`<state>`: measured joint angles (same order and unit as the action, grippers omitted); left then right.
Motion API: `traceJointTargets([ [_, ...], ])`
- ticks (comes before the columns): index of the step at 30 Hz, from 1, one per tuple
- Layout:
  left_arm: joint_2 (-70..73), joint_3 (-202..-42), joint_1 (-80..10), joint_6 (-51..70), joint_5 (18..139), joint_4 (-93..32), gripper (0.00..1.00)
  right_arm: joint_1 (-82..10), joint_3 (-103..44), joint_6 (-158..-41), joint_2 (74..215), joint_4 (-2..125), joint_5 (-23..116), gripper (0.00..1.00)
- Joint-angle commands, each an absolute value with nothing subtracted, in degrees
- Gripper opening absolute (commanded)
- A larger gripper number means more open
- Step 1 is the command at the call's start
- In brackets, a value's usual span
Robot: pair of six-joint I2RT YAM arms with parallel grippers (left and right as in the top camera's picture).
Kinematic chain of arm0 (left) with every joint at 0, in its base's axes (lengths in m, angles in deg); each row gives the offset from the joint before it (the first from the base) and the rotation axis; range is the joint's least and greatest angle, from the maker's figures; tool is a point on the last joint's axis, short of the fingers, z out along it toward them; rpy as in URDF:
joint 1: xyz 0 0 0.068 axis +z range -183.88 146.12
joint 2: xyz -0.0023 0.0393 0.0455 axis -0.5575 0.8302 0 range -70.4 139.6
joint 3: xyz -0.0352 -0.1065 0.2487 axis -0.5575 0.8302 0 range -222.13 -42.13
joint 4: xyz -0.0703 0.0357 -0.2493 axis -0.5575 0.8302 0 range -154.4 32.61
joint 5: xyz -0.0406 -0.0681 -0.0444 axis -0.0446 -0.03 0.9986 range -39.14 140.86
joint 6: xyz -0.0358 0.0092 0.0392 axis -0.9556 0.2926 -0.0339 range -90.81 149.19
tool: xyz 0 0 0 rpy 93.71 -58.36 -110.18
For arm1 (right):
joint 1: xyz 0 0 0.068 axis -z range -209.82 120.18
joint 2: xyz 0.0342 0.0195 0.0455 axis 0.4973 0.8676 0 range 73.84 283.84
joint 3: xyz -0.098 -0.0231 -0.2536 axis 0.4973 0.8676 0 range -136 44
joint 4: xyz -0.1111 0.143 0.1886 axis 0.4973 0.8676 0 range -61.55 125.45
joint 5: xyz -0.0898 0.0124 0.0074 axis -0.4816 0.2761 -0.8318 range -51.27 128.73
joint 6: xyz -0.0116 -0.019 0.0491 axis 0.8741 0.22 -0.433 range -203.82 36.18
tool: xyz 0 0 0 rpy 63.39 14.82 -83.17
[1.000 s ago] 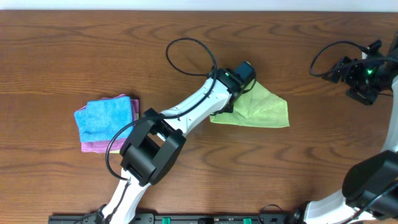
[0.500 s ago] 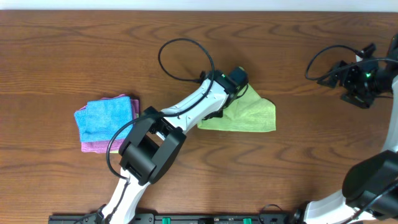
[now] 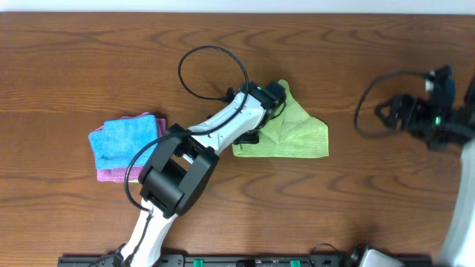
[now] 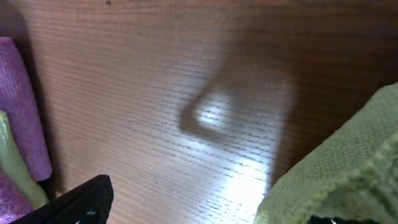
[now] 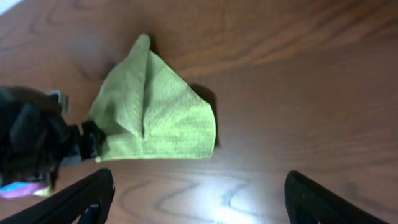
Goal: Fold the cloth
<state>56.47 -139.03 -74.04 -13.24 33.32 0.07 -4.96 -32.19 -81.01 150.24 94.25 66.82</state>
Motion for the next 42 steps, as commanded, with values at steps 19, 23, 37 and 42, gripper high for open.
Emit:
traceJointTargets([
  [19,50.5,-138.9,-73.6,-15.9,48.1,-1.9,0.95,4.0,2.8,-84.8,136.8,80.2,77.1,0.94],
  [23,50.5,-138.9,-73.6,-15.3,51.4,-5.9,0.95,3.8,3.3,-86.2,140.2,77.5,77.1,0.91],
  [37,50.6,-136.3,-73.6,-15.3,50.2,-6.2,0.99,-3.1,3.6,-89.0,156.6,67.8,76.5,0.89],
  [42,50.6,-132.3,-73.6,-18.7,50.4,-8.4,0.99,-6.3,3.6,-90.7,157.6,65.0,75.7,0.89],
])
